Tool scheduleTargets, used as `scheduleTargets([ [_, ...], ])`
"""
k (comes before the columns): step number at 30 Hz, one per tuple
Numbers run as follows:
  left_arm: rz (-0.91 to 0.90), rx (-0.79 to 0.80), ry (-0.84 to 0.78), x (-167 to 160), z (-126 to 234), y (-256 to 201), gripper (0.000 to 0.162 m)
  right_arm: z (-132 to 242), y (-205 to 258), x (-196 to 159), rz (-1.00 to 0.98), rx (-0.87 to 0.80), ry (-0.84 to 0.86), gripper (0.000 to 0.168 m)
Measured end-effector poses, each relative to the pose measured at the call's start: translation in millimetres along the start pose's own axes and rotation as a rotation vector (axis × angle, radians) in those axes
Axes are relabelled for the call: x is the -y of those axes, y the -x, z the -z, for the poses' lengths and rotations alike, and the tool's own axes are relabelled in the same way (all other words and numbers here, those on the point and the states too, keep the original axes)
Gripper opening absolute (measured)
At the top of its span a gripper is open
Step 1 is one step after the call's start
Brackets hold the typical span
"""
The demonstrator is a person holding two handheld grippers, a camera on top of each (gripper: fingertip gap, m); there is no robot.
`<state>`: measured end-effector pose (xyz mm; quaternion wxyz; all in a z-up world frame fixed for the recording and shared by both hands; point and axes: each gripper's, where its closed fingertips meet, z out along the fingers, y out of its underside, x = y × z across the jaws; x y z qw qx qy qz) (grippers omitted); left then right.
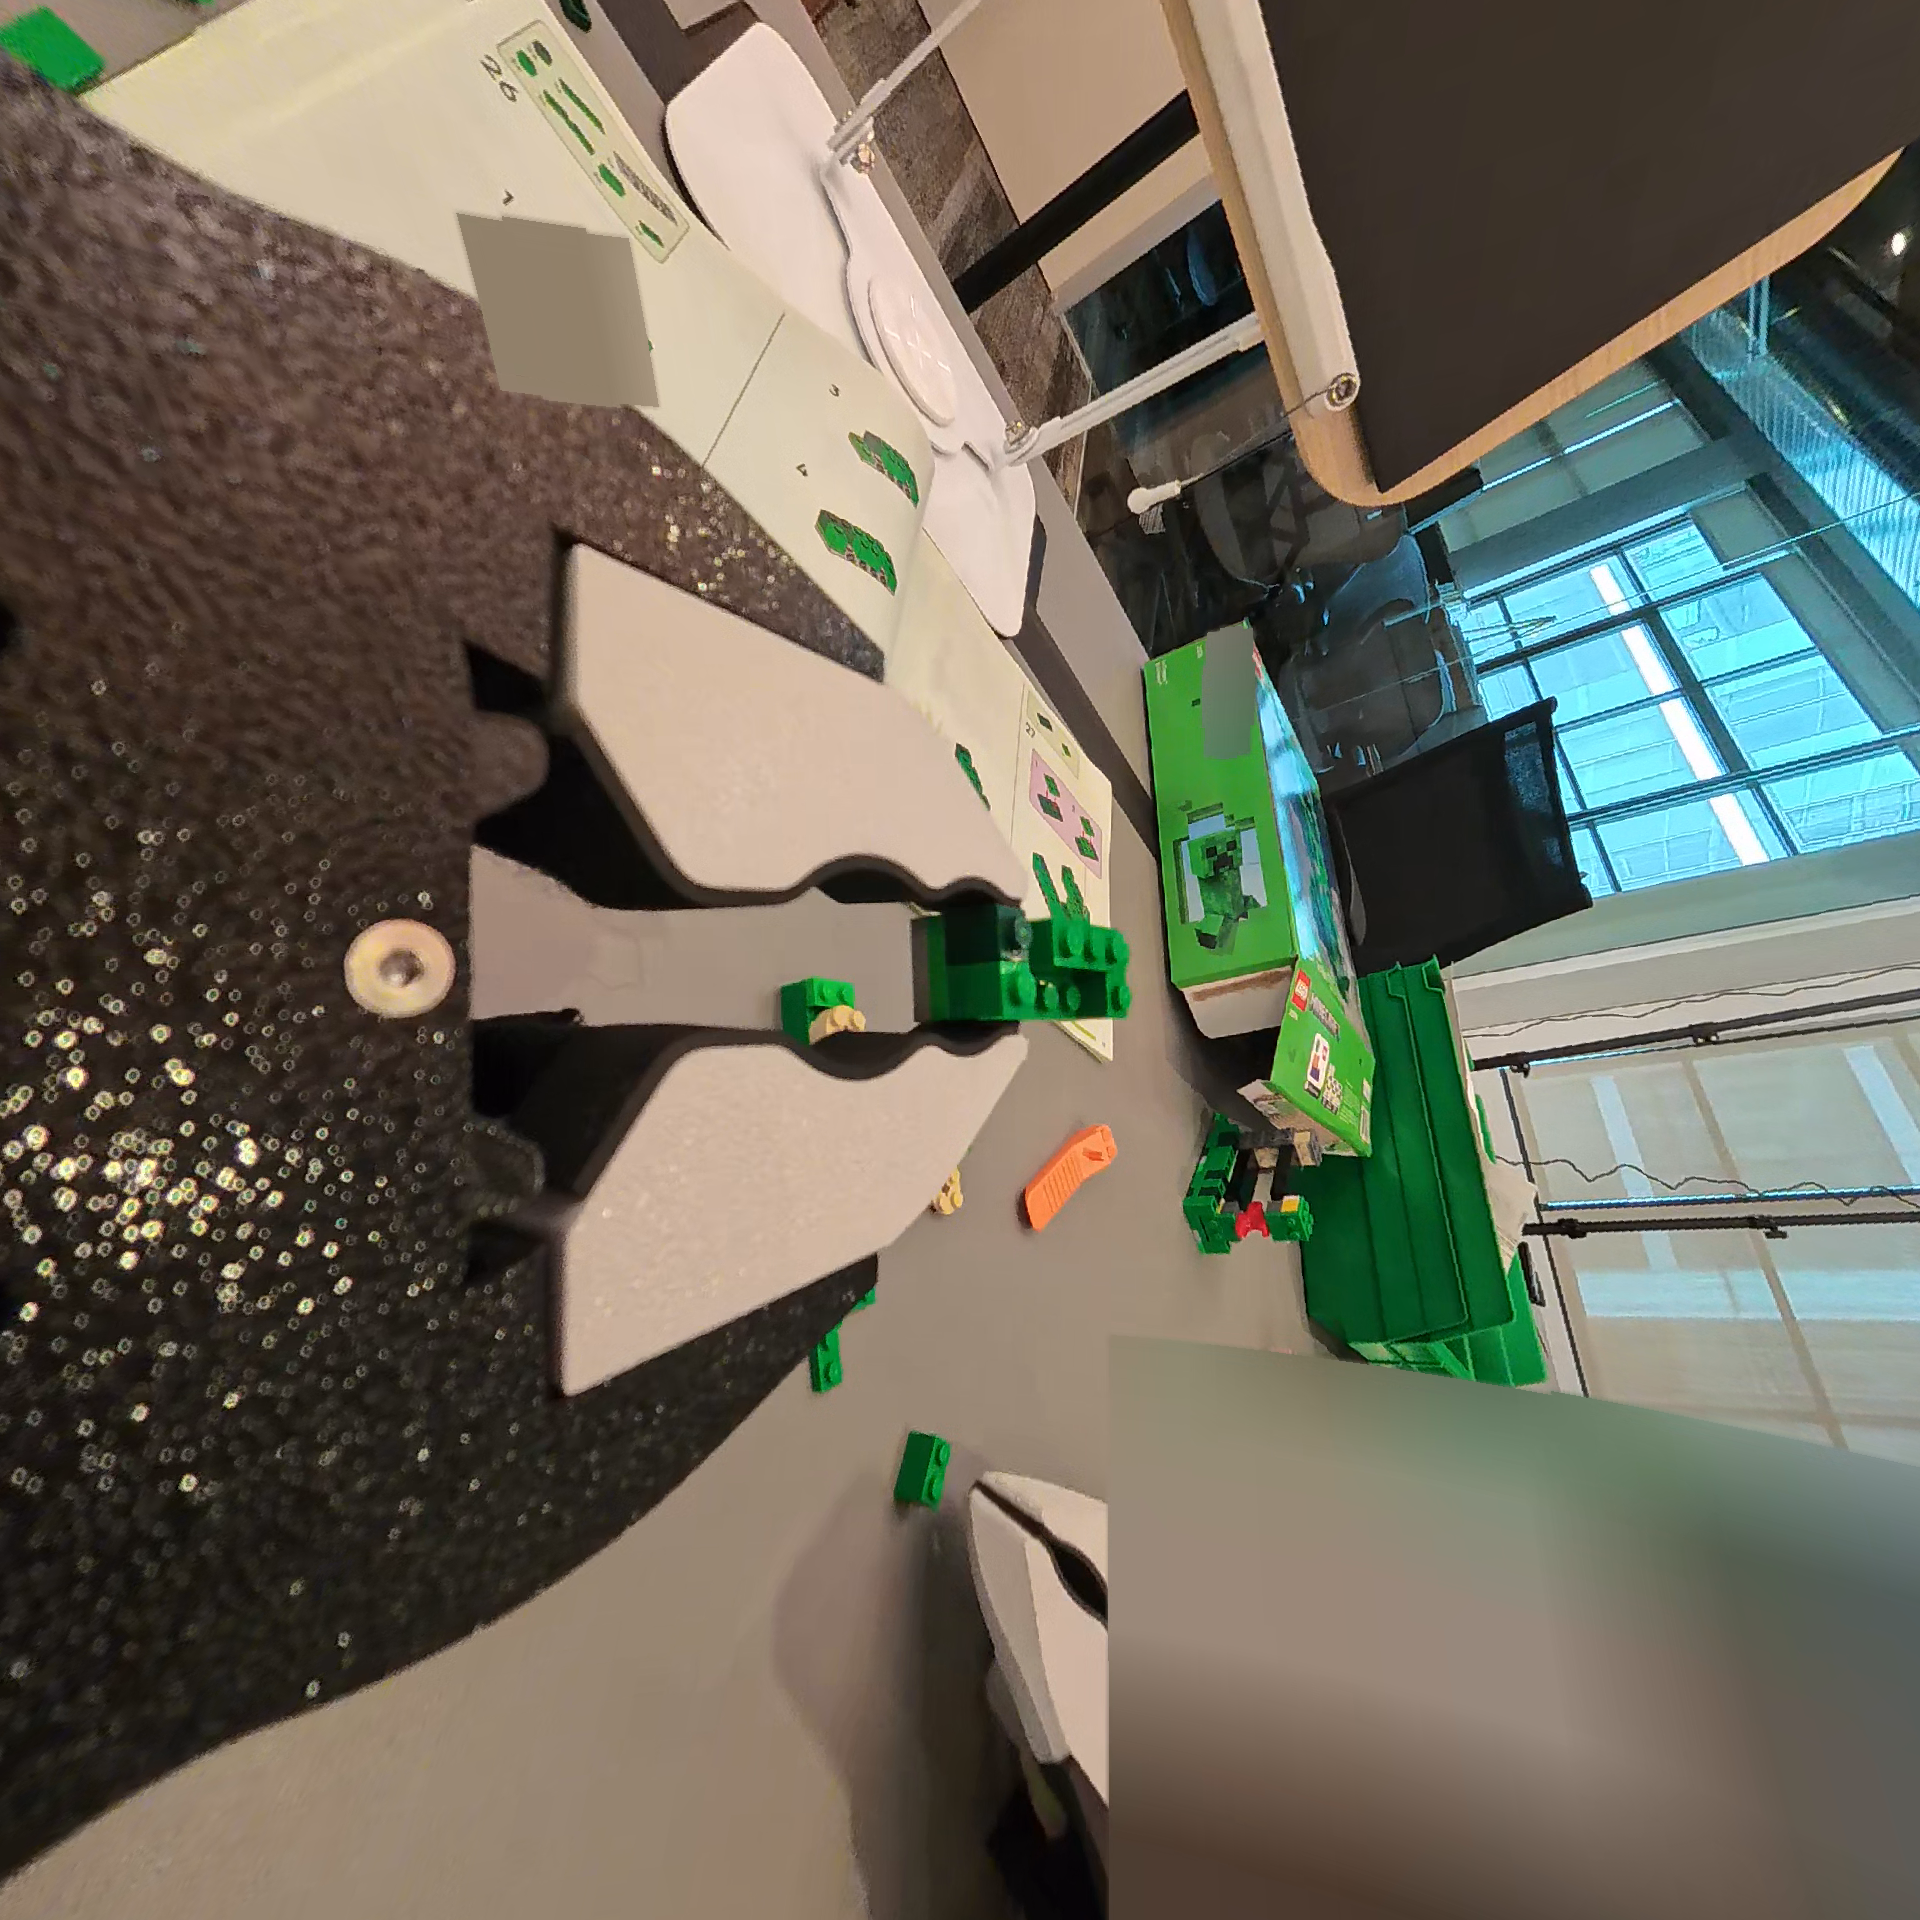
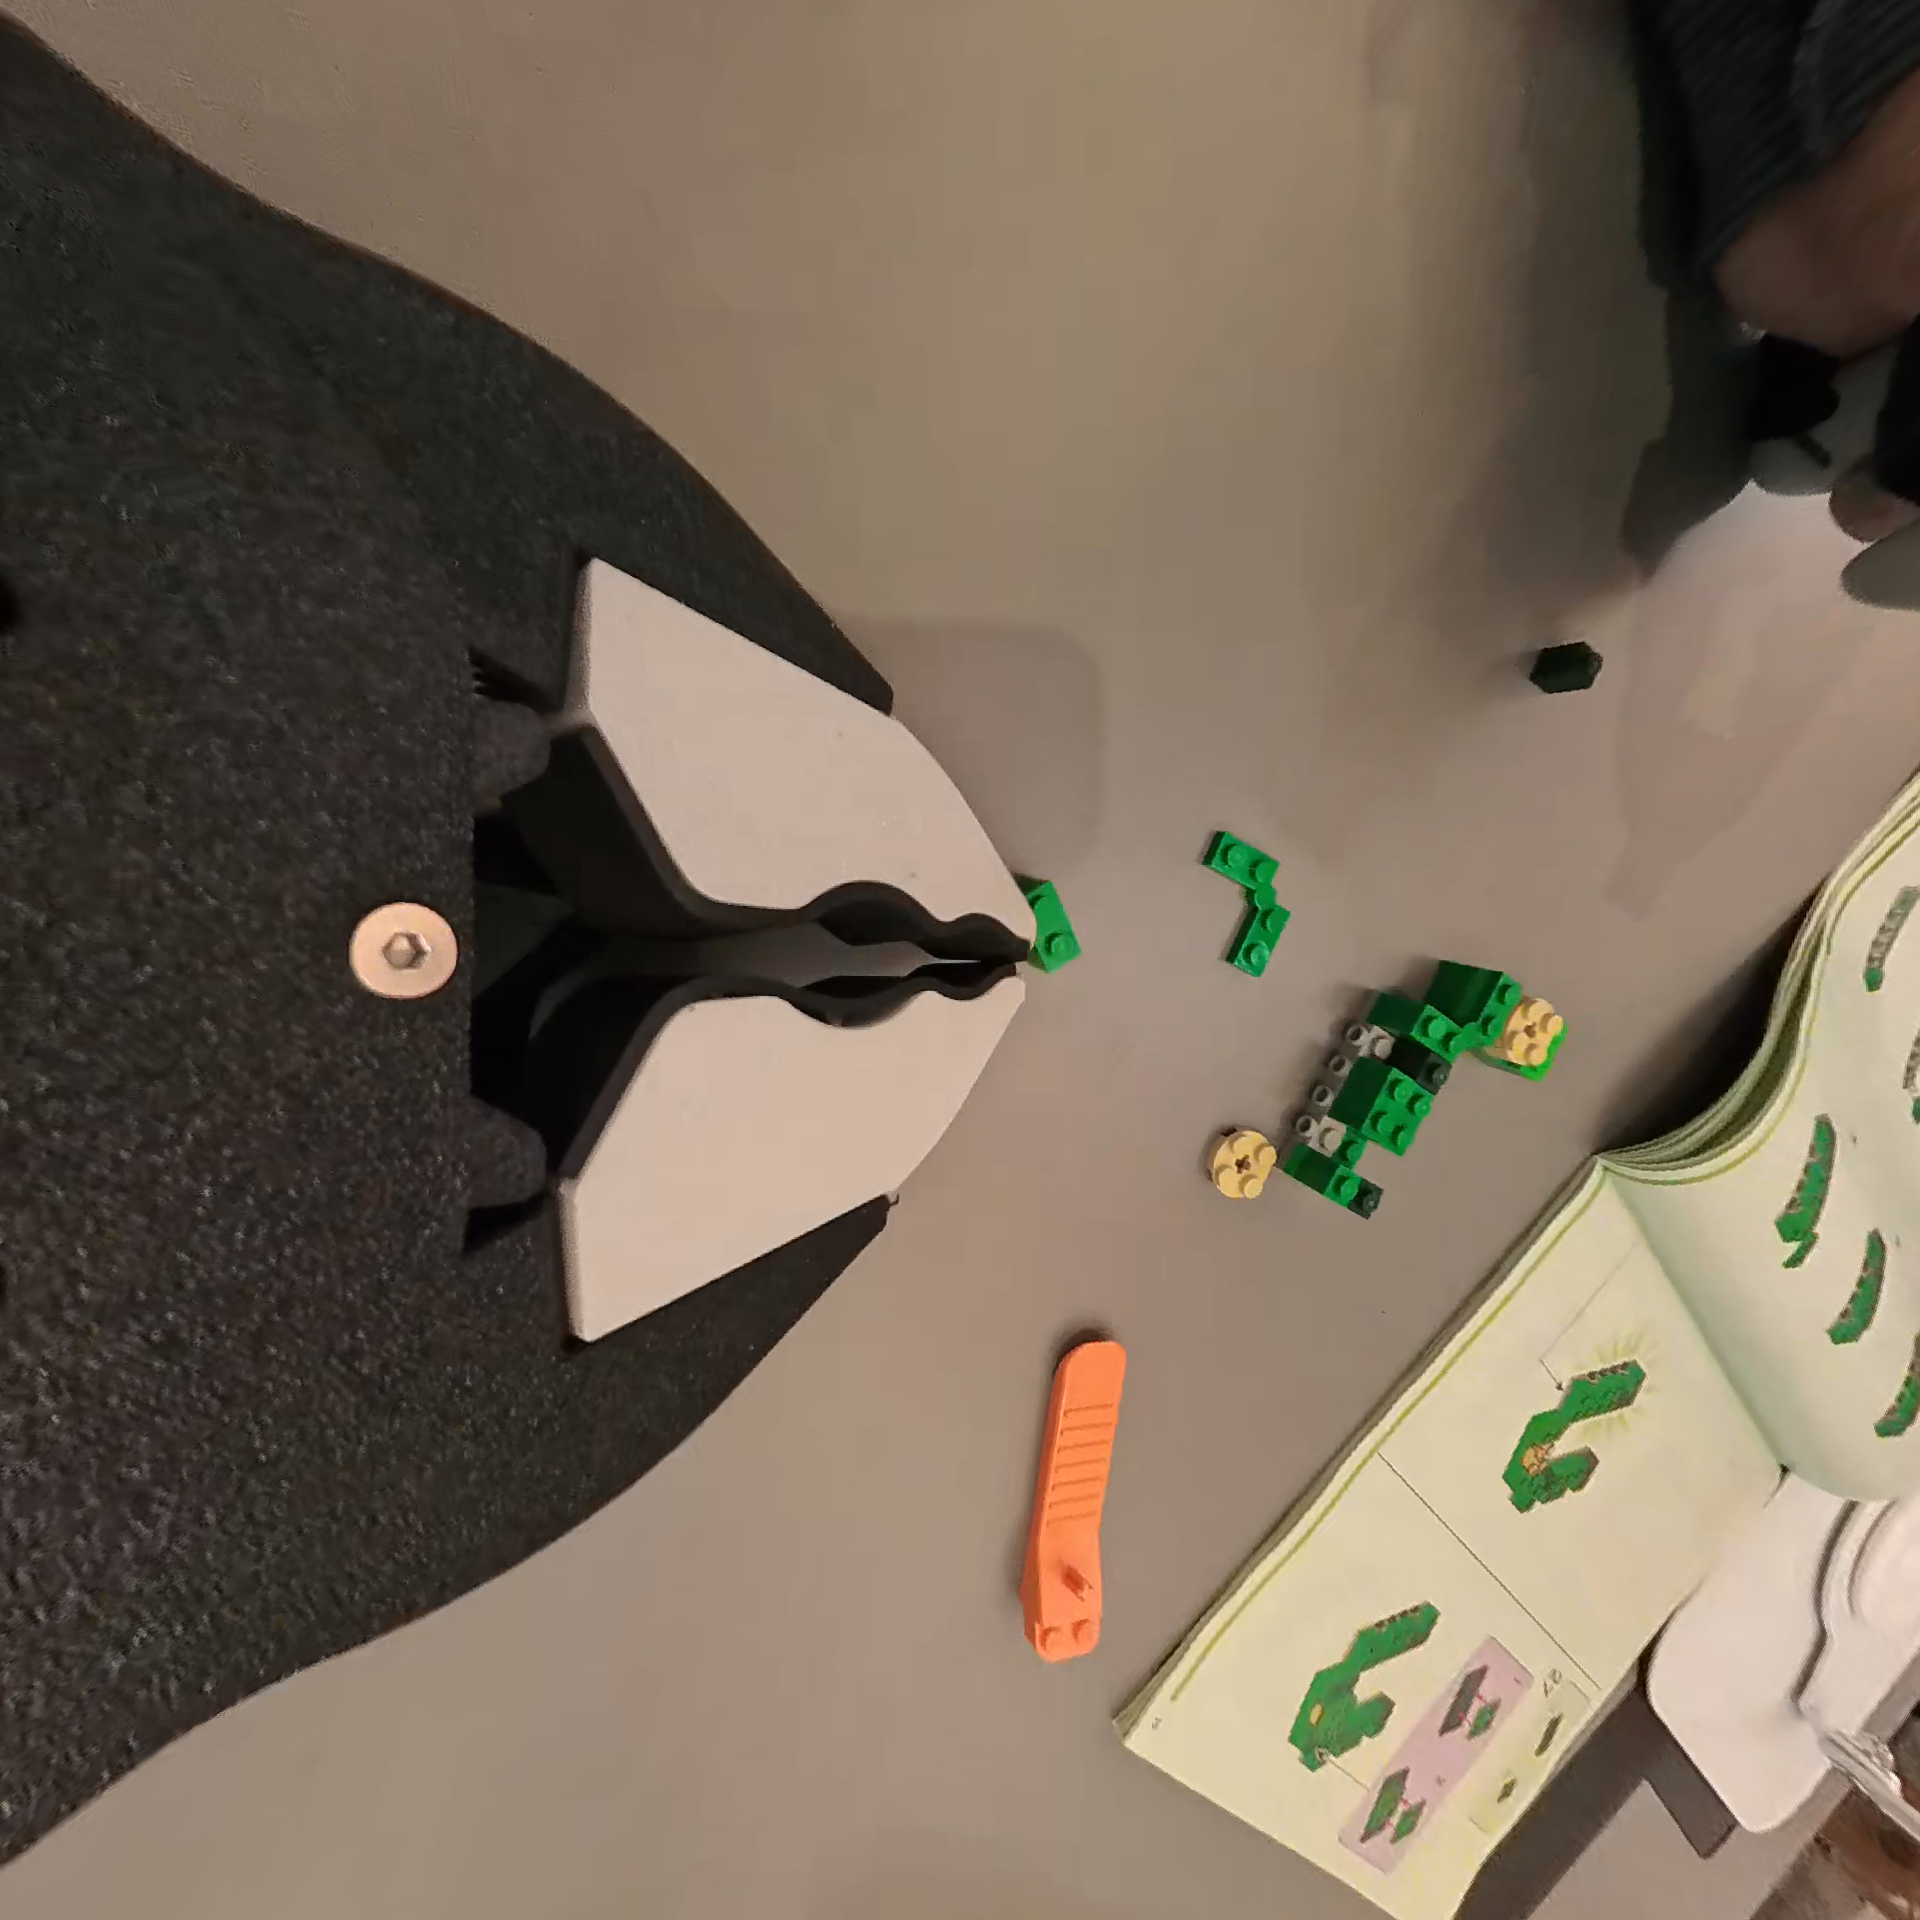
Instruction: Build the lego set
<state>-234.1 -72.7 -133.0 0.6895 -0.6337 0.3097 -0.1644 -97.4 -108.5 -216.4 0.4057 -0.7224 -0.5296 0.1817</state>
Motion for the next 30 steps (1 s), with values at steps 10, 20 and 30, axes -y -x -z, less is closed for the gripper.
scheduleTargets([
  [10, 0.002, -0.027, 0.003, -0.5, -0.7, -3.1, 0.019, 3.0, 15.2, -2.5, -0.074, 0.067, 0.064, 0.022],
  [20, -0.015, -0.034, 0.02, -2.7, -2.1, -5.8, 0.019, -3.3, 0.3, 5.2, -0.098, -0.063, 0.043, 0.043],
  [30, -0.014, -0.037, 0.022, -2.8, -2.3, -6.1, 0.019, -12.0, -1.7, 2.5, -0.093, -0.074, 0.096, 0.037],
])
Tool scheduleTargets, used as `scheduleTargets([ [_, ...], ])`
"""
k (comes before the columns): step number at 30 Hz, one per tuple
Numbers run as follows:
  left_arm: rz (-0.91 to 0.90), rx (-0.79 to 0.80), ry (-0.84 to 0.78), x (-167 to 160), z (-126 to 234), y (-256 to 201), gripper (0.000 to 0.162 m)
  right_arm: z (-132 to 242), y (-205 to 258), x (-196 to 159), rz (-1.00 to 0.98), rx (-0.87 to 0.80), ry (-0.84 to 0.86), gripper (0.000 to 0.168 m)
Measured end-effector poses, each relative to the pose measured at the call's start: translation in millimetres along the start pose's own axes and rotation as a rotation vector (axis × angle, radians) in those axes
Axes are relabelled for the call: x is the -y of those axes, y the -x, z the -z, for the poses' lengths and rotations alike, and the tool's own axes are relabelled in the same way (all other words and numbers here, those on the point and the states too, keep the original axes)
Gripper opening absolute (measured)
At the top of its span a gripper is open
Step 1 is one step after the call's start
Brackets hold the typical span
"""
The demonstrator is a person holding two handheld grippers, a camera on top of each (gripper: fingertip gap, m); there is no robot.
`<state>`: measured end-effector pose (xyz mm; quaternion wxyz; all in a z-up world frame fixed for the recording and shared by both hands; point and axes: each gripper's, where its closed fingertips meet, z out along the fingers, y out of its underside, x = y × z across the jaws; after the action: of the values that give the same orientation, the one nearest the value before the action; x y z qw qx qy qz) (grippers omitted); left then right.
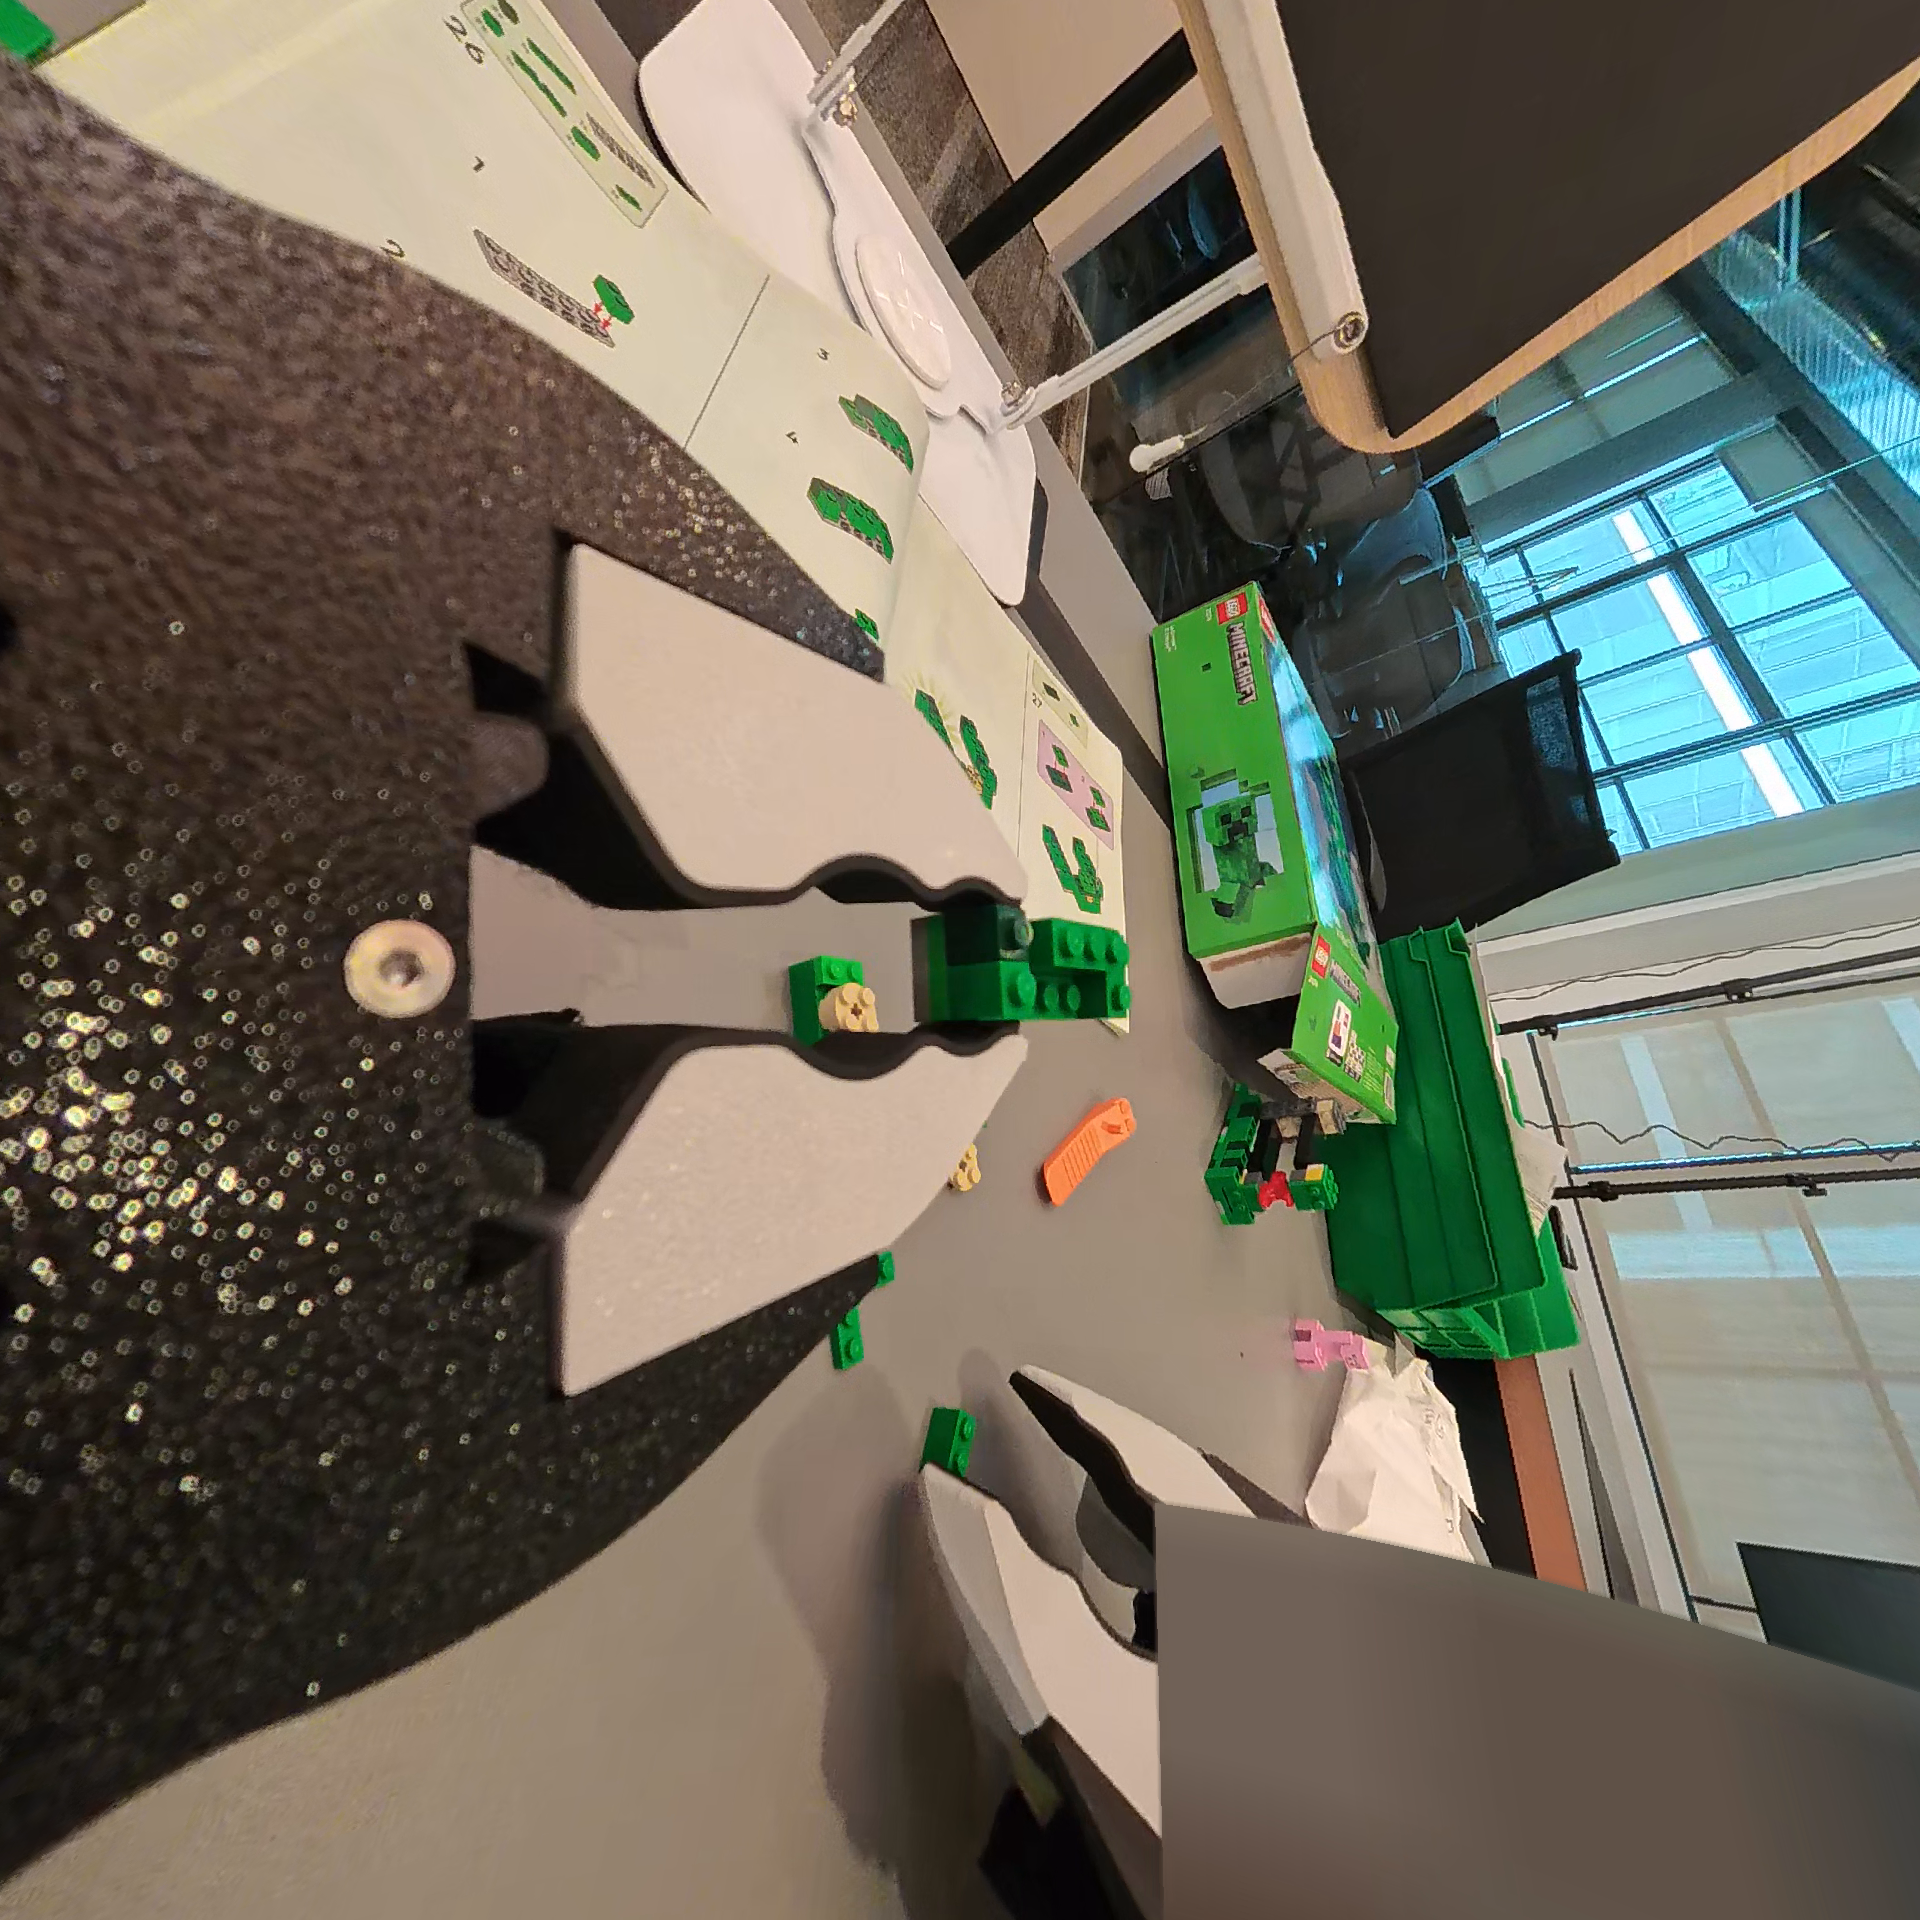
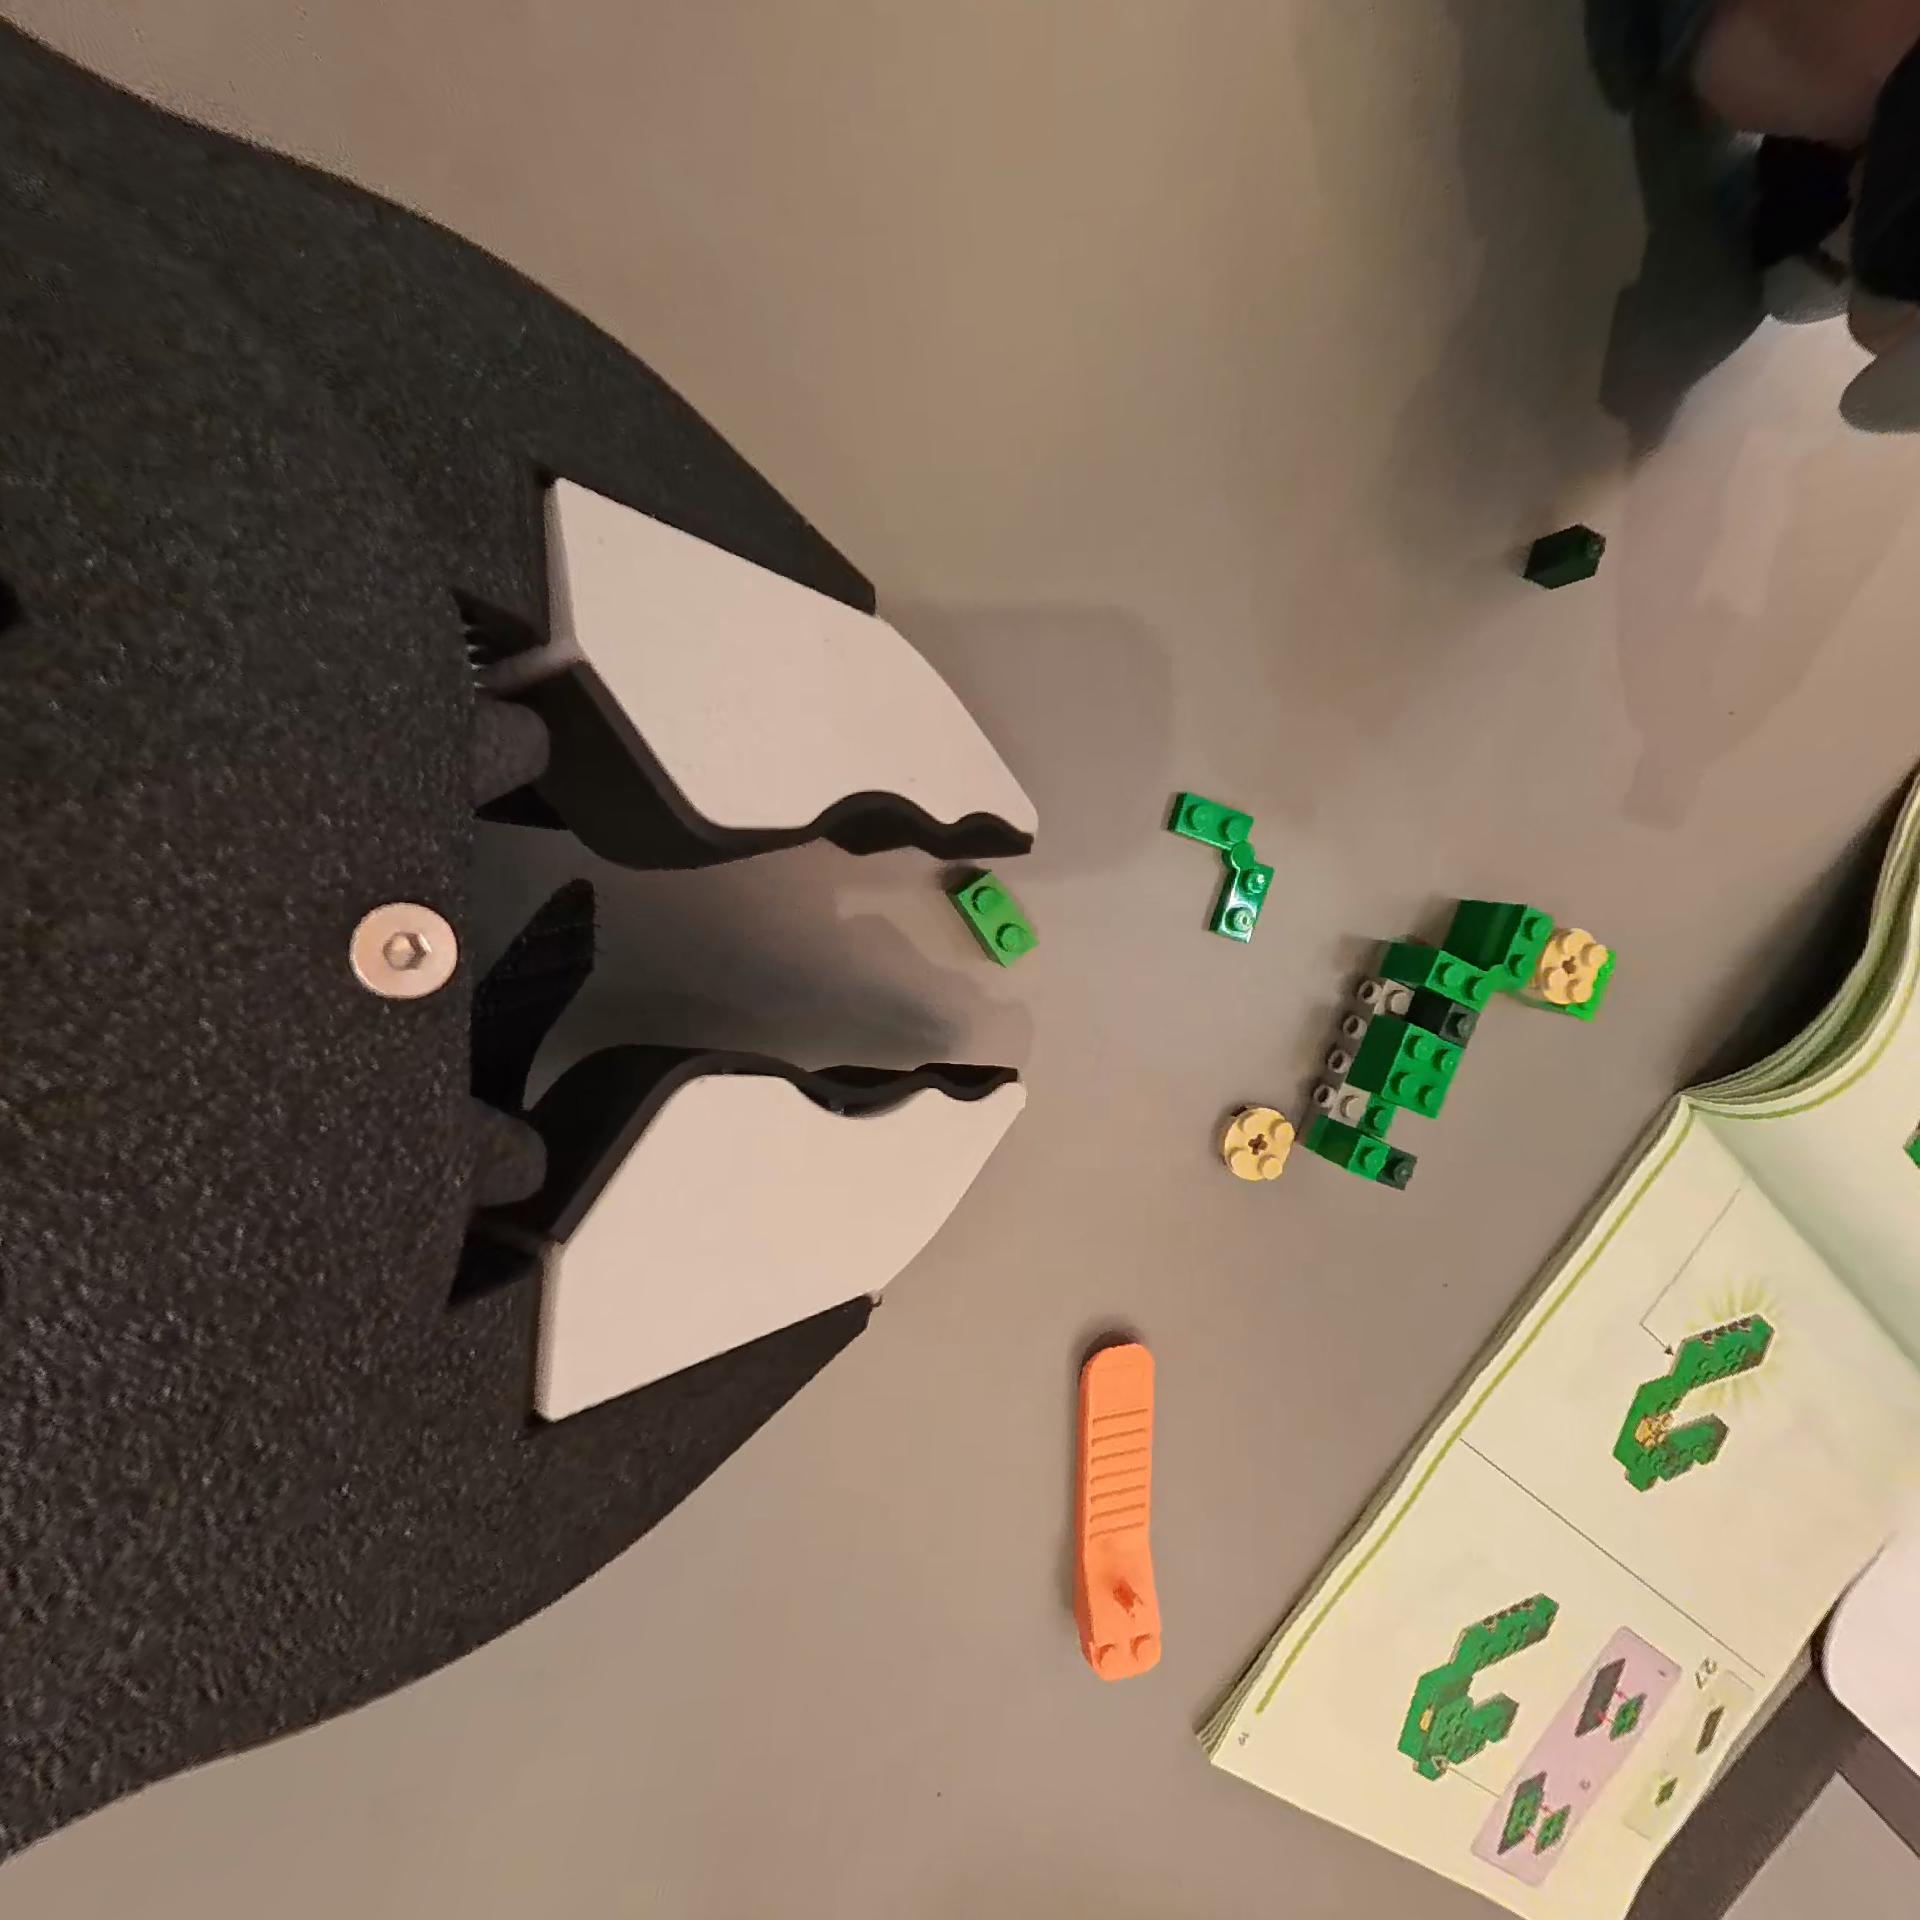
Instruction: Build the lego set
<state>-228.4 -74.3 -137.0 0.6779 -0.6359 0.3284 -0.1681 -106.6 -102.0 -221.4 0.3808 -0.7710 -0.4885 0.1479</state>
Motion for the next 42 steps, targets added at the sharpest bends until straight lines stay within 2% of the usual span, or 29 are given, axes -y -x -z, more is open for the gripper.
scheduleTargets([
  [11, 0.002, 0.0, -0.001, 0.1, 0.0, 0.1, 0.019, 12.2, -24.4, -12.4, 0.01, -0.065, 0.047, 0.032],
  [19, 0.004, -0.001, -0.006, 0.6, 0.4, 0.3, 0.019, 15.4, -17.9, -8.0, -0.015, 0.011, 0.024, 0.03],
  [27, 0.004, -0.001, -0.005, 0.5, 0.3, 0.2, 0.019, 13.1, -11.5, -5.6, 0.06, 0.064, -0.013, 0.029],
  [42, 0.003, -0.004, -0.002, 0.0, -0.2, -0.4, 0.019, 15.9, -12.3, 1.5, 0.079, 0.069, -0.07, 0.028],
])
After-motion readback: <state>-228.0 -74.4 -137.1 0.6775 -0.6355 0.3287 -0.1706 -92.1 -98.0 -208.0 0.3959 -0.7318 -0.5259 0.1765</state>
